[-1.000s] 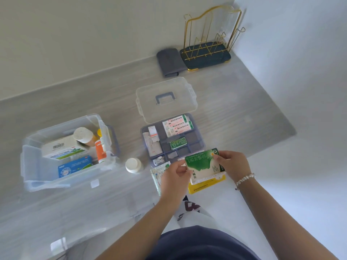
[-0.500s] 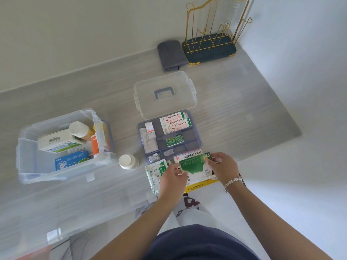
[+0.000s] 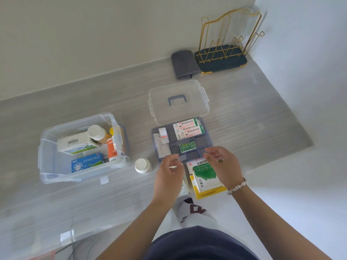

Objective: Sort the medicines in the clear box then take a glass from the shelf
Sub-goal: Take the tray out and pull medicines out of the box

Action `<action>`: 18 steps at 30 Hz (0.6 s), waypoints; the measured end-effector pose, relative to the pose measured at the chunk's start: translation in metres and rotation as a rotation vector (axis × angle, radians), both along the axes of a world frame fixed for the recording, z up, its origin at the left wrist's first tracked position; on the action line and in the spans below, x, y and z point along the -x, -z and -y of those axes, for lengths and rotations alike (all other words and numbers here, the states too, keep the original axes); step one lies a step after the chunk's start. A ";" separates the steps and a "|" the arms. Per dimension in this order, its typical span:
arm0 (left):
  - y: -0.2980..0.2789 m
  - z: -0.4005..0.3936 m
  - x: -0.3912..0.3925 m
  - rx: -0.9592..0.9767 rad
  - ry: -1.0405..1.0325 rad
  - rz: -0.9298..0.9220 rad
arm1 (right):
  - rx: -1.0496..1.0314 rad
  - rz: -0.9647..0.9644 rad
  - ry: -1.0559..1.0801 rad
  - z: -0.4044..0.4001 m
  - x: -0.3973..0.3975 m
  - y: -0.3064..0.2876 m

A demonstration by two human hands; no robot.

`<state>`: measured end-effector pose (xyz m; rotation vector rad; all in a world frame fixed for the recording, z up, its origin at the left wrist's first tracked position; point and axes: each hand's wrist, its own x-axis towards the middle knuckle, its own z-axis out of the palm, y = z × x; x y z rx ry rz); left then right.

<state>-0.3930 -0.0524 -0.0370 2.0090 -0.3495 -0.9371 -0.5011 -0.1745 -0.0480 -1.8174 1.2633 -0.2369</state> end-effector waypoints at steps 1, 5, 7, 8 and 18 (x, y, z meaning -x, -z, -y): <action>-0.005 -0.004 -0.009 0.029 -0.010 0.018 | 0.001 0.021 -0.013 -0.005 -0.010 -0.007; -0.021 -0.030 -0.047 0.090 -0.014 0.094 | 0.003 0.102 -0.098 -0.032 -0.055 -0.031; -0.028 -0.048 -0.069 0.118 -0.033 0.134 | -0.009 0.173 -0.131 -0.049 -0.079 -0.042; -0.031 -0.058 -0.079 0.131 -0.049 0.150 | -0.016 0.203 -0.148 -0.058 -0.092 -0.047; -0.033 -0.145 -0.183 0.120 -0.111 0.178 | -0.048 0.285 -0.246 -0.140 -0.212 -0.050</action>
